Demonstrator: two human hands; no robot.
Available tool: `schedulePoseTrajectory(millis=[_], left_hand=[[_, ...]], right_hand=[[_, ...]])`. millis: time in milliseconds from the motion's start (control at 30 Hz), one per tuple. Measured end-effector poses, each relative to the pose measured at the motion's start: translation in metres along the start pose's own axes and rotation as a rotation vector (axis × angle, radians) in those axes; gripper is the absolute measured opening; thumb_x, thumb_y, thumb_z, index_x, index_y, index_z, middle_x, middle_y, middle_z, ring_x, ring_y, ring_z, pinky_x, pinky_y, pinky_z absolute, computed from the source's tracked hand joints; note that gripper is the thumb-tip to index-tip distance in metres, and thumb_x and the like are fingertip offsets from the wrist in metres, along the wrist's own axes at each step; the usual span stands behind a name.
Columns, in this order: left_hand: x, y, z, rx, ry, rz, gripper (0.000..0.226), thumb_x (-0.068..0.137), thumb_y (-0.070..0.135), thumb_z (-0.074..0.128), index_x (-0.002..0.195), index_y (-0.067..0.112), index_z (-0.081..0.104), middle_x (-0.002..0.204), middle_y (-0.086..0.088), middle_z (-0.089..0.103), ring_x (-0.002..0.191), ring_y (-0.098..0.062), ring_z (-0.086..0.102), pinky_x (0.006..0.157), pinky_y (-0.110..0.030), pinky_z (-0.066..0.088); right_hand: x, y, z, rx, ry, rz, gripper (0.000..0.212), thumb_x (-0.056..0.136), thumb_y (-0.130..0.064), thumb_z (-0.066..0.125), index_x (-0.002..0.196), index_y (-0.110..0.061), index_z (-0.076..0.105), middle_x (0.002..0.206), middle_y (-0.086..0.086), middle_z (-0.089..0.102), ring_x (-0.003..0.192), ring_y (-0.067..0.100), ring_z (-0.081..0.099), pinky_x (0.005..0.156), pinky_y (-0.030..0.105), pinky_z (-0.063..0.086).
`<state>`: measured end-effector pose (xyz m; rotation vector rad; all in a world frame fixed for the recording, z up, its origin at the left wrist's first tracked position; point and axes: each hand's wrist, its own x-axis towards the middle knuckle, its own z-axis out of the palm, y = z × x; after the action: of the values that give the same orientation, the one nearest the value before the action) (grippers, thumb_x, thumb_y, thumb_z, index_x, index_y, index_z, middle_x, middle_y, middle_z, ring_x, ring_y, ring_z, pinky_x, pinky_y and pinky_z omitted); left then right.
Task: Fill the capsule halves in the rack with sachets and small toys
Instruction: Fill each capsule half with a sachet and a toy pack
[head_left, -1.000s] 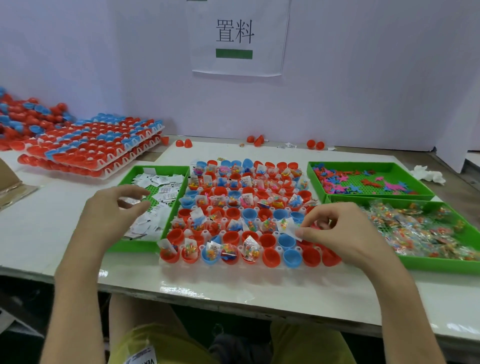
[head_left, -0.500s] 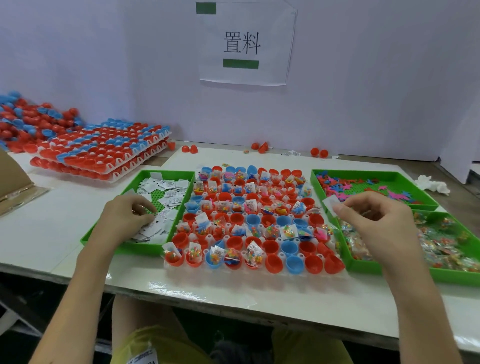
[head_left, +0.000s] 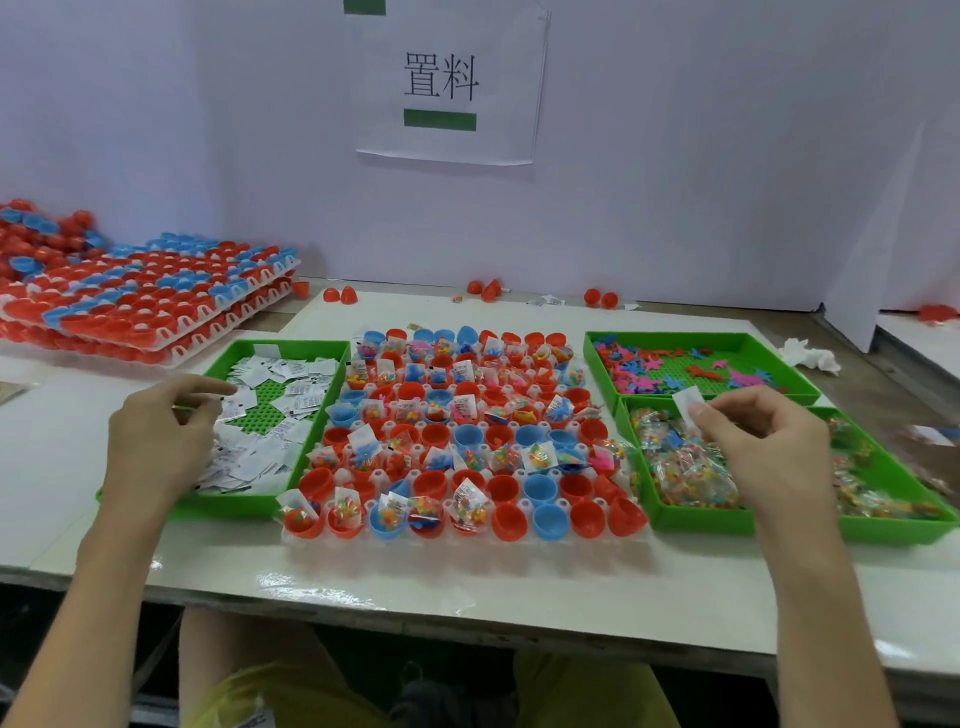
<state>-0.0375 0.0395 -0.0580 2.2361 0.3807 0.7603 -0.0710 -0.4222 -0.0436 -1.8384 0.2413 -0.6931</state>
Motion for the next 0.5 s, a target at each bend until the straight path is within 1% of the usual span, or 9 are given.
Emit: schedulePoseTrajectory(millis=[100,200,233,300,333,400,500], left_hand=[[-0.002,0.001,-0.001,-0.003,-0.028,-0.003,0.014,0.09,0.009,0.068,0.093,0.021,0.074,0.085,-0.006,0.069,0.074,-0.015,0.061,0.072,-0.033,0.046],[-0.002,0.006,0.0,0.049,-0.105,-0.014,0.004,0.086,0.017,0.075,0.09,0.019,0.075,0.079,-0.001,0.069,0.074,-0.017,0.062,0.068,-0.032,0.045],[-0.002,0.008,0.0,0.086,-0.156,-0.014,0.005,0.085,0.021,0.076,0.089,0.019,0.074,0.078,0.001,0.067,0.073,-0.016,0.061,0.066,-0.032,0.045],[-0.002,0.012,0.001,0.136,-0.261,-0.026,0.01,0.083,0.023,0.079,0.089,0.019,0.073,0.082,-0.001,0.066,0.075,-0.017,0.06,0.061,-0.031,0.044],[-0.002,0.013,0.002,0.145,-0.292,-0.033,0.012,0.081,0.02,0.081,0.091,0.018,0.074,0.085,-0.004,0.067,0.075,-0.017,0.059,0.061,-0.031,0.044],[-0.002,0.013,0.002,0.163,-0.295,-0.024,0.016,0.08,0.009,0.08,0.093,0.016,0.075,0.087,-0.007,0.068,0.074,-0.017,0.059,0.067,-0.033,0.044],[-0.004,0.012,0.002,0.162,-0.218,0.0,0.022,0.085,-0.002,0.067,0.092,0.017,0.075,0.086,-0.006,0.069,0.075,-0.018,0.06,0.07,-0.033,0.046]], right_hand=[[0.002,0.008,-0.002,-0.155,-0.076,0.037,0.016,0.079,-0.017,0.083,0.072,-0.019,0.069,0.072,-0.003,0.072,0.072,0.015,0.068,0.067,0.029,0.052],[0.0,0.011,-0.001,-0.295,-0.214,0.044,0.019,0.077,-0.012,0.084,0.068,-0.021,0.07,0.065,-0.005,0.071,0.065,0.014,0.068,0.062,0.028,0.052],[-0.001,0.01,0.0,-0.327,-0.24,0.044,0.019,0.077,-0.013,0.085,0.067,-0.022,0.071,0.063,-0.006,0.071,0.063,0.015,0.068,0.062,0.031,0.054],[-0.001,0.009,0.003,-0.375,-0.269,0.054,0.018,0.078,-0.017,0.085,0.067,-0.024,0.072,0.065,-0.006,0.071,0.063,0.018,0.07,0.069,0.042,0.06],[-0.002,0.009,0.004,-0.405,-0.271,0.051,0.018,0.078,-0.02,0.085,0.067,-0.025,0.072,0.068,-0.007,0.072,0.065,0.019,0.07,0.072,0.045,0.06],[-0.003,0.008,0.005,-0.441,-0.265,0.043,0.018,0.077,-0.023,0.084,0.067,-0.028,0.071,0.074,-0.01,0.072,0.066,0.018,0.07,0.075,0.046,0.059],[-0.003,0.007,0.005,-0.429,-0.261,0.049,0.019,0.077,-0.021,0.084,0.067,-0.027,0.07,0.077,-0.01,0.072,0.065,0.019,0.071,0.075,0.048,0.059]])
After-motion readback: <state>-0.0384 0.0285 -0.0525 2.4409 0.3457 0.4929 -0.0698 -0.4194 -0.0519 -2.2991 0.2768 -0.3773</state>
